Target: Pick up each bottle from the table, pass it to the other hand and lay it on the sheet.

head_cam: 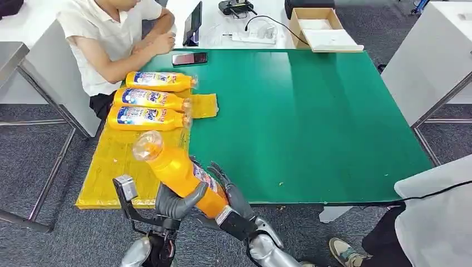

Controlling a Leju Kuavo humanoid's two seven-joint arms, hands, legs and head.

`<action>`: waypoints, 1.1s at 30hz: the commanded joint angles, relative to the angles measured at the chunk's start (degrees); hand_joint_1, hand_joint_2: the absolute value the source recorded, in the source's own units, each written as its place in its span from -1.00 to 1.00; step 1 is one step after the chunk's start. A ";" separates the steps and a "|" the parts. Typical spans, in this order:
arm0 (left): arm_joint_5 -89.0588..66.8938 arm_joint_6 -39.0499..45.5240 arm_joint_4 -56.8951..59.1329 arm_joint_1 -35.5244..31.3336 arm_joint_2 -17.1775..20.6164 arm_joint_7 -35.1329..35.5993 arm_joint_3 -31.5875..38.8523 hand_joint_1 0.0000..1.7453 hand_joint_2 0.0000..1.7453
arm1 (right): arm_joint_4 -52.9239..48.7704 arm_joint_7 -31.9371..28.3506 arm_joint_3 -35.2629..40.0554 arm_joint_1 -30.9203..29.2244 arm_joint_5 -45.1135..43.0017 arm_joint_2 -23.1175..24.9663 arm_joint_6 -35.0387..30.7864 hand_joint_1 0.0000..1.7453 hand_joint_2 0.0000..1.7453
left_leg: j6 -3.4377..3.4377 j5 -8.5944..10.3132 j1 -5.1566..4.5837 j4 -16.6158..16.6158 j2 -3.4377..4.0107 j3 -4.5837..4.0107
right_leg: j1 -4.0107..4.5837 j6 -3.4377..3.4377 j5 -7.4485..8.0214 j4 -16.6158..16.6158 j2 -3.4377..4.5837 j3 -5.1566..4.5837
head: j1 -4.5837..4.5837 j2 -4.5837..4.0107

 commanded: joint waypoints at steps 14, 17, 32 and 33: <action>-35.47 21.27 -1.91 5.17 6.70 -4.00 19.06 1.00 1.00 | -35.90 -5.95 -26.73 24.67 1.91 -3.80 -16.44 -1.00 -1.00 | -0.08 -0.10 0.00 0.01 -0.02 -0.01 | 0.01 -0.10 -0.12 0.04 -0.06 0.01 | 0.02 0.00; -44.24 24.55 -1.56 3.56 8.04 -3.44 20.52 1.00 1.00 | -41.59 -6.08 -28.29 24.96 0.44 -3.18 -22.51 -1.00 -1.00 | -0.08 -0.08 0.00 0.01 -0.05 -0.03 | 0.01 -0.11 -0.11 0.06 -0.10 -0.02 | 0.02 0.00; -60.93 16.34 18.04 -12.69 10.60 5.33 17.28 1.00 1.00 | -42.17 -6.08 -28.49 22.19 -7.42 -0.78 -21.99 -1.00 -1.00 | -0.16 0.03 0.08 -0.04 -0.35 0.17 | 0.10 -0.20 -0.12 0.01 -0.48 0.24 | 0.02 0.00; -67.50 18.35 24.11 -16.17 10.16 5.91 15.48 1.00 1.00 | -40.50 -6.08 -28.27 21.39 -7.67 -0.30 -20.72 -1.00 -1.00 | -0.08 0.10 -0.01 -0.11 -0.32 0.10 | 0.00 -0.11 -0.04 -0.06 -0.38 0.14 | 0.02 0.00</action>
